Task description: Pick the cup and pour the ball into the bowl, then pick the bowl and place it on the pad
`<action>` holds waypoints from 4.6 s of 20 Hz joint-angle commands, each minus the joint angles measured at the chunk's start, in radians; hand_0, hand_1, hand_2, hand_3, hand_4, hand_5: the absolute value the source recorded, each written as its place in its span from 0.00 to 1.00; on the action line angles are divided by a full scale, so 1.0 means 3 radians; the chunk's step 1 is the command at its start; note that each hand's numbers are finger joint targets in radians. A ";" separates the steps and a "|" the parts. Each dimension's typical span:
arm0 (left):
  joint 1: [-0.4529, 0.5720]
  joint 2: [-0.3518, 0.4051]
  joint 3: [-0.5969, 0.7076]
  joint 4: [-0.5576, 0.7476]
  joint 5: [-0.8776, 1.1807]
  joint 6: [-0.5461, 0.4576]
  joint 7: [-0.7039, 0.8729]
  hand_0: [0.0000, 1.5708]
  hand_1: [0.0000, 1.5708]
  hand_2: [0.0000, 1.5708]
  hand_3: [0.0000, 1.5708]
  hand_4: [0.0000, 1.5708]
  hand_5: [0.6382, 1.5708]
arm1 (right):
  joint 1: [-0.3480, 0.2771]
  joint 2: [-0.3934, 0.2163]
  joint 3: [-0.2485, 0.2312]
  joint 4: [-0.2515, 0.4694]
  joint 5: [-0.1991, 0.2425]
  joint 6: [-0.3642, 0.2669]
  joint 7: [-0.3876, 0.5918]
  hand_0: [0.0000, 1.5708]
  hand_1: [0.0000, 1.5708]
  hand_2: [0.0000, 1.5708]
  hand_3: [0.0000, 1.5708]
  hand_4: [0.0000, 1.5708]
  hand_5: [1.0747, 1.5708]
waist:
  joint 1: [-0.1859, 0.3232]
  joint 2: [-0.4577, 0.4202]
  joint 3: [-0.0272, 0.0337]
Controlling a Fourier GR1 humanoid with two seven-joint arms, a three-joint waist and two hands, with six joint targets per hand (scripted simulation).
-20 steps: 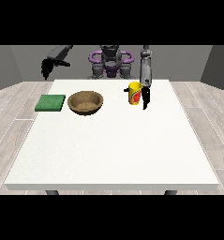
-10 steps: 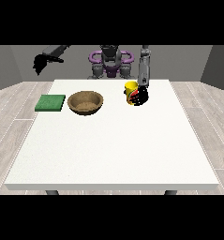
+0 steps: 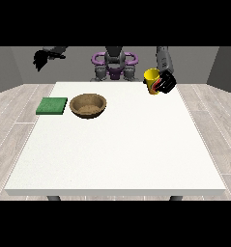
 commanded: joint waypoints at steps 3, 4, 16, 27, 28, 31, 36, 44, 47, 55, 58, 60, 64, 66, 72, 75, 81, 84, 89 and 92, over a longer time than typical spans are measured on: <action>-0.0370 0.0053 -0.0348 -0.0033 -0.0530 0.0146 0.0833 0.94 0.94 1.00 1.00 1.00 0.69 | 0.0053 0.0124 0.0050 0.0252 0.0134 0.0002 -0.0307 0.00 0.00 0.00 0.00 0.00 1.00 | 0.0015 -0.0065 -0.0009; -0.0511 0.0136 -0.0313 -0.0032 -0.0546 0.0101 0.0888 0.94 0.94 1.00 1.00 1.00 0.69 | -0.0069 0.0077 0.0053 0.0272 0.0140 0.0003 -0.0273 0.00 0.00 0.00 0.00 0.00 1.00 | 0.0021 0.0054 -0.0010; -0.0834 -0.0339 -0.1177 -0.0074 -0.1854 0.0357 0.2225 0.97 0.97 1.00 1.00 1.00 0.61 | -0.0077 -0.0135 -0.0139 0.0717 0.0024 0.0182 -0.0247 0.00 0.00 0.00 0.00 0.00 1.00 | 0.0055 -0.0297 -0.0006; -0.1362 -0.0725 -0.2265 0.0199 -0.3261 -0.0329 0.2925 0.94 0.94 1.00 1.00 1.00 0.49 | -0.0153 -0.0205 -0.0145 0.0914 0.0021 0.0315 -0.0320 0.00 0.00 0.00 0.00 0.00 1.00 | -0.0101 -0.0352 -0.0005; -0.1509 -0.0802 -0.2291 0.0145 -0.3331 -0.0354 0.2964 0.95 0.95 1.00 1.00 1.00 0.45 | -0.0289 -0.0232 -0.0196 0.0994 0.0045 0.0270 -0.0473 0.00 0.00 0.00 0.00 0.00 1.00 | 0.0021 -0.0144 -0.0005; -0.1530 -0.0778 -0.2706 0.0330 -0.3787 -0.0603 0.2992 0.98 0.98 1.00 1.00 1.00 0.52 | -0.0267 -0.0209 -0.0115 0.0957 0.0037 0.0361 -0.0374 0.00 0.00 0.00 0.00 0.00 1.00 | -0.0083 -0.0278 -0.0003; -0.1417 -0.0880 -0.3056 0.0415 -0.4195 -0.0904 0.3074 0.94 0.94 1.00 1.00 0.94 0.64 | -0.0165 -0.0163 -0.0091 0.0971 0.0080 0.0293 -0.0327 0.00 0.00 0.00 0.00 0.00 1.00 | -0.0028 -0.0453 -0.0011; -0.1428 -0.1020 -0.3080 0.0172 -0.4504 -0.1191 0.2871 0.92 0.92 1.00 1.00 0.97 0.53 | -0.0266 -0.0312 -0.0239 0.1170 -0.0031 0.0284 -0.0150 0.00 0.00 0.00 0.00 0.00 1.00 | 0.0193 -0.0423 -0.0013; -0.1311 -0.1027 -0.2332 -0.0052 -0.3708 -0.0807 0.2951 0.94 0.94 1.00 1.00 0.95 0.63 | -0.0227 -0.0019 -0.0121 0.1065 0.0067 0.0012 -0.0142 0.00 0.00 0.00 0.00 0.07 0.99 | 0.0318 -0.0452 -0.0029; -0.0701 -0.1128 -0.0938 -0.0795 -0.2001 0.0214 0.2883 0.57 0.57 0.54 0.30 0.80 0.86 | -0.0212 -0.0052 -0.0249 0.1061 0.0003 -0.0067 -0.0202 0.00 0.00 0.00 0.00 0.16 0.99 | 0.0649 -0.0158 -0.0080; -0.0386 -0.1132 -0.0750 -0.1057 -0.1177 0.0385 0.2602 0.00 0.00 0.00 0.00 0.27 0.99 | -0.0380 0.0015 -0.0213 0.0970 -0.0016 -0.0091 -0.0235 0.00 0.00 0.00 0.00 0.23 0.99 | 0.0492 0.0182 -0.0100; -0.0229 -0.1133 -0.0750 -0.1292 -0.0620 0.0359 0.2321 0.00 0.00 0.00 0.00 0.00 0.98 | -0.0494 0.0107 -0.0167 0.0929 0.0026 -0.0216 -0.0233 0.00 0.00 0.00 0.00 0.19 0.99 | 0.0508 0.0281 -0.0082; 0.0099 -0.1135 -0.0847 -0.1720 0.0317 0.0039 0.1705 0.00 0.00 0.00 0.00 0.00 0.99 | -0.0657 0.0301 -0.0135 0.0883 0.0119 -0.0623 -0.0157 0.00 0.00 0.00 0.00 0.16 1.00 | 0.0725 0.0303 -0.0049; 0.0095 -0.1135 -0.0831 -0.1850 0.0563 -0.0145 0.1383 0.00 0.00 0.00 0.00 0.00 0.99 | -0.0755 0.0426 -0.0129 0.0917 0.0173 -0.0813 -0.0262 0.00 0.00 0.00 0.00 0.14 1.00 | 0.0875 0.0549 -0.0032; 0.0471 -0.1056 -0.0721 -0.1878 0.0748 -0.0666 0.0998 0.00 0.00 0.00 0.00 0.00 0.99 | -0.0850 0.0534 -0.0128 0.1204 0.0196 -0.1038 -0.0272 0.00 0.00 0.00 0.00 0.21 1.00 | 0.0983 0.0445 -0.0014; 0.0498 -0.0963 -0.0590 -0.1873 0.0771 -0.0734 0.0868 0.00 0.00 0.00 0.00 0.00 0.99 | -0.1037 0.0422 -0.0158 0.1463 0.0108 -0.0914 -0.0349 0.00 0.00 0.00 0.00 0.19 1.00 | 0.0849 0.0450 -0.0013; 0.0434 -0.0732 -0.0502 -0.2181 0.0853 -0.1000 0.0866 0.00 0.00 0.00 0.00 0.00 0.99 | -0.1173 0.0307 -0.0328 0.1960 0.0086 -0.0867 -0.0930 0.00 0.00 0.00 0.00 0.14 0.99 | 0.1053 0.0840 -0.0010; 0.0468 -0.0772 -0.0506 -0.2299 0.0845 -0.1009 0.1128 0.00 0.00 0.00 0.00 0.00 0.99 | -0.1319 0.0404 -0.0232 0.2200 0.0166 -0.1045 -0.0934 0.00 0.00 0.00 0.00 0.13 0.98 | 0.1026 0.0657 -0.0011; 0.0528 -0.0674 -0.0400 -0.2383 0.0866 -0.1094 0.1141 0.00 0.00 0.00 0.00 0.00 0.99 | -0.1362 0.0415 -0.0168 0.2439 0.0186 -0.0971 -0.1055 0.00 0.00 0.00 0.00 0.09 0.99 | 0.0974 0.0653 -0.0011; 0.0668 -0.0705 -0.0515 -0.2724 0.0871 -0.1166 0.1299 0.00 0.00 0.00 0.00 0.00 0.99 | -0.1435 0.0267 -0.0308 0.2675 0.0086 -0.0882 -0.1148 0.00 0.00 0.00 0.00 0.09 0.99 | 0.1120 0.0700 -0.0010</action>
